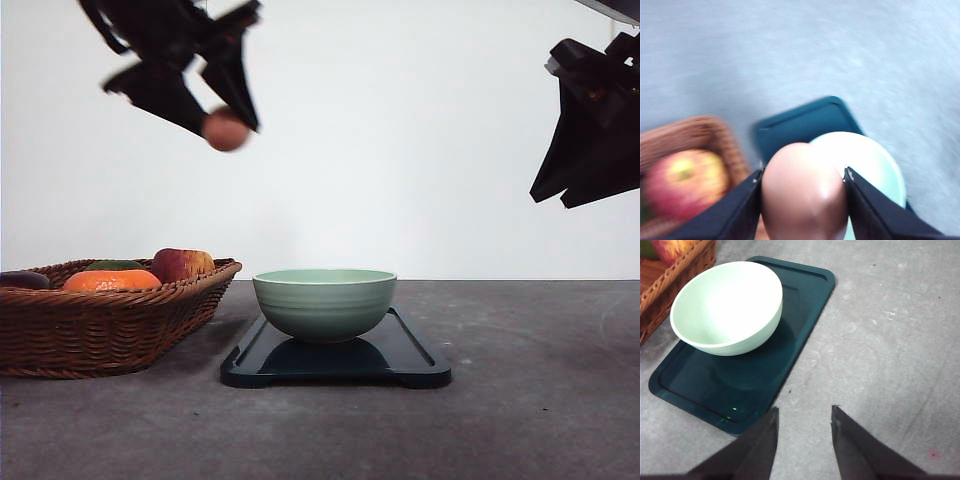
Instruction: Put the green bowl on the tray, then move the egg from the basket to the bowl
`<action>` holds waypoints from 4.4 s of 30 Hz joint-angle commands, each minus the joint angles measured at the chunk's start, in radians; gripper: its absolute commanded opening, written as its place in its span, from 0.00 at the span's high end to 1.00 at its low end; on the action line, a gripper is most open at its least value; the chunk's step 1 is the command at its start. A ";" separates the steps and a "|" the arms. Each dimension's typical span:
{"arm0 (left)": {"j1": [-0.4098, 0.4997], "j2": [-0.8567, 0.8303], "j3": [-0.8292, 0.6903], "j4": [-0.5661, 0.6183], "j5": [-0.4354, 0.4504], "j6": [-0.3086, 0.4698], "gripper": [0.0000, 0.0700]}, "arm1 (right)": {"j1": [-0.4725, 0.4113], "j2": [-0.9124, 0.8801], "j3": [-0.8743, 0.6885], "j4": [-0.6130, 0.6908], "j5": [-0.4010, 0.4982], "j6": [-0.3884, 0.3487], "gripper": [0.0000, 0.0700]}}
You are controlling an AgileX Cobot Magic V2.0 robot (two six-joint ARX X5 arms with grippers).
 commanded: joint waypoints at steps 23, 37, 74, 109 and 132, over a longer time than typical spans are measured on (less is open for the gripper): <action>-0.192 0.354 0.021 0.190 -0.139 0.101 0.63 | 0.004 0.008 0.007 -0.012 -0.003 -0.005 0.72; -0.192 0.415 0.021 0.188 -0.139 0.098 0.63 | 0.004 0.008 0.007 -0.017 -0.003 -0.005 0.72; -0.082 0.145 0.127 -0.232 -0.072 0.098 0.44 | 0.004 0.008 0.007 -0.020 -0.003 -0.005 0.72; 0.194 -0.737 -0.714 -0.134 -0.077 -0.089 0.44 | 0.004 0.006 0.007 -0.027 -0.005 -0.005 0.72; 0.203 -0.762 -0.714 -0.124 -0.084 -0.003 0.97 | 0.004 0.006 0.007 -0.023 -0.003 -0.005 0.99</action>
